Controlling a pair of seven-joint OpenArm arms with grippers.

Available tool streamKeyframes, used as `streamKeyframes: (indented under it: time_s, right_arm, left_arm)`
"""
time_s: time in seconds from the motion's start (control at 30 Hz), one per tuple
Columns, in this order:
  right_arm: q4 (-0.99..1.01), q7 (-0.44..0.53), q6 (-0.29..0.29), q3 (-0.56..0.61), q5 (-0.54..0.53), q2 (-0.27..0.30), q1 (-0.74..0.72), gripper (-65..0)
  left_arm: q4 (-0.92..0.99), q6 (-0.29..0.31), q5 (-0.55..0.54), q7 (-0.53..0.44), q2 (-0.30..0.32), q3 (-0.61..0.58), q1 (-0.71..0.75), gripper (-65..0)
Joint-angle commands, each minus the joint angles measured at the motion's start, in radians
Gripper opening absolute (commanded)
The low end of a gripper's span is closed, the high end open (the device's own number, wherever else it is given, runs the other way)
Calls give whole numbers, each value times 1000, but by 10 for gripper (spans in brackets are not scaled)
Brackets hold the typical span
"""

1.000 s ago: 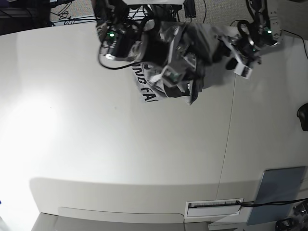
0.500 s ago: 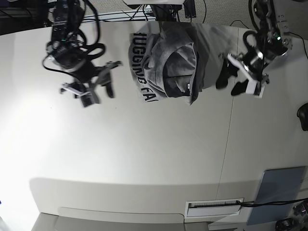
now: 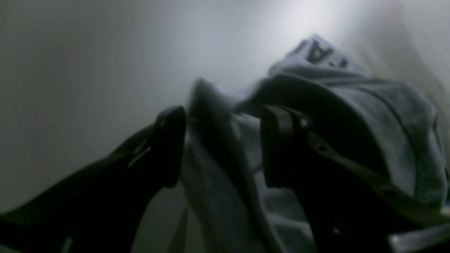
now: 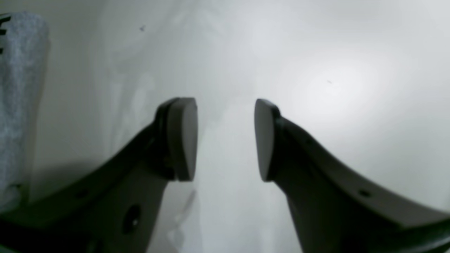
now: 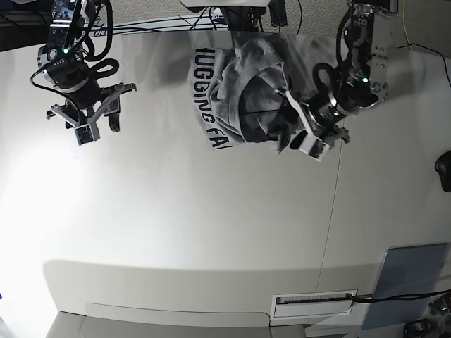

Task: Fold the T-shirt properly

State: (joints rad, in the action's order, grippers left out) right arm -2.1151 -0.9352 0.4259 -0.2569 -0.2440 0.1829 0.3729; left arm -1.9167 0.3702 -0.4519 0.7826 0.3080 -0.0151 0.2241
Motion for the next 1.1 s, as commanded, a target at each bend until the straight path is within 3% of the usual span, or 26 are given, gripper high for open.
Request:
streamKeyframes:
  time_s: [0.0,0.1,0.17,0.23,0.27,0.37,0.6,0.7,0.93,1.07]
  right_arm:
    - [-19,22,-3,-5,-9,11,-4,-387]
    - [-19,22,-4,-5,-9,11,-4,-387]
    - [-19,22,-4,-5,-9,11,-4,-387]
    - [-19,23,-3,-5,-9,11,-4,-387]
    - [-19,23,-4,-5,-9,11,-4,-387]
    - [-19,27,-3,-5,-9,11,-5,-387]
    - [-19,31,-4,-5,-9,11,-5,-387]
    - [-19,31,-4,-5,-9,11,-5,-387]
    - [-19,29,-3,-5,-9,11,-4,-387]
    - [-19,29,-3,-5,-9,11,-5,-387]
  left_arm:
    - [-15,4,-5,-12,8,-11,-8,-320]
    - [-13,-21,-3,-12,8,-35,-8,-342]
    - [-13,-90,39,-13,8,-34,-8,-452]
    - [-13,-130,109,-5,8,-32,-6,-624]
    - [-13,-142,128,12,8,-25,-4,-650]
    - [-14,-124,129,68,8,44,14,-650]
    - [-14,52,-36,63,8,295,73,-649]
    - [-14,58,-35,80,8,334,75,-596]
    - [-14,58,-28,158,50,348,75,-391]
    - [-14,74,-192,286,100,348,76,-378]
